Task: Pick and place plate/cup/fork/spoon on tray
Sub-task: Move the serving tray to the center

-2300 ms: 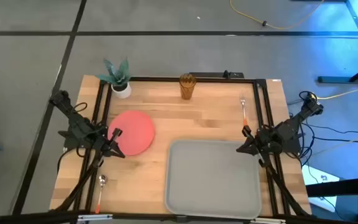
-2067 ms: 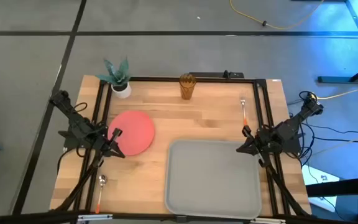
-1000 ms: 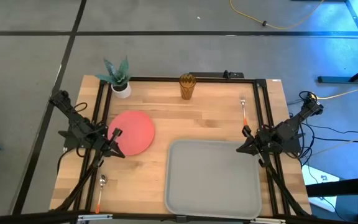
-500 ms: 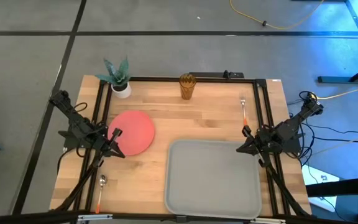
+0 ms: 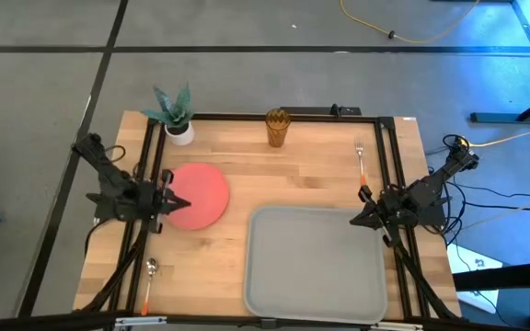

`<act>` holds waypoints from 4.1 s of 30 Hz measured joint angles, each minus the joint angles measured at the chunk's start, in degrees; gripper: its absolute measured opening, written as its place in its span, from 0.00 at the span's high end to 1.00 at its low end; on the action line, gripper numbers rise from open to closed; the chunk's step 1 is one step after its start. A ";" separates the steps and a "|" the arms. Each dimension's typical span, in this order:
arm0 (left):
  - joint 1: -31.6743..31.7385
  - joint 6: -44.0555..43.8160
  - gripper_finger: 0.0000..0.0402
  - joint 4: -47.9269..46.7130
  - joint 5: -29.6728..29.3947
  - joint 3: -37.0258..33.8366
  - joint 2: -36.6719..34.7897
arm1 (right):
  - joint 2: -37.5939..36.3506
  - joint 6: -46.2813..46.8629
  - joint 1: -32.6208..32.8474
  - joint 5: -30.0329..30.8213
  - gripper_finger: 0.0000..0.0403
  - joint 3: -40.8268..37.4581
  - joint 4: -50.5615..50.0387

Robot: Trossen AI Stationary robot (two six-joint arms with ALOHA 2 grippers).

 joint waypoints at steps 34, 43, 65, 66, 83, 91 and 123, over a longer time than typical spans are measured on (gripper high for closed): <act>12.36 -44.21 1.00 -49.48 12.76 40.80 37.07 | 0.00 -1.20 -0.02 0.02 0.96 0.00 0.49; 19.12 -43.43 1.00 -49.01 18.22 40.80 41.10 | 0.08 -1.43 -0.04 3.78 0.96 2.39 -6.04; 22.69 -40.83 1.00 -36.96 18.52 40.80 43.17 | 36.60 26.38 -3.93 8.95 0.96 36.84 -44.84; 22.69 -40.98 1.00 -35.88 18.68 40.80 43.17 | 38.42 28.53 -4.42 8.42 0.96 38.95 -47.03; 22.69 -38.82 1.00 -26.05 19.27 40.73 54.54 | 56.20 42.73 -11.59 -11.94 0.96 48.15 -58.05; 26.42 -27.23 1.00 -13.18 30.47 40.77 68.26 | 59.33 46.63 -13.18 -12.61 0.96 48.11 -58.00; 32.02 -18.21 1.00 9.50 36.40 40.76 99.88 | 87.40 43.66 -13.18 -8.64 0.96 48.06 -37.94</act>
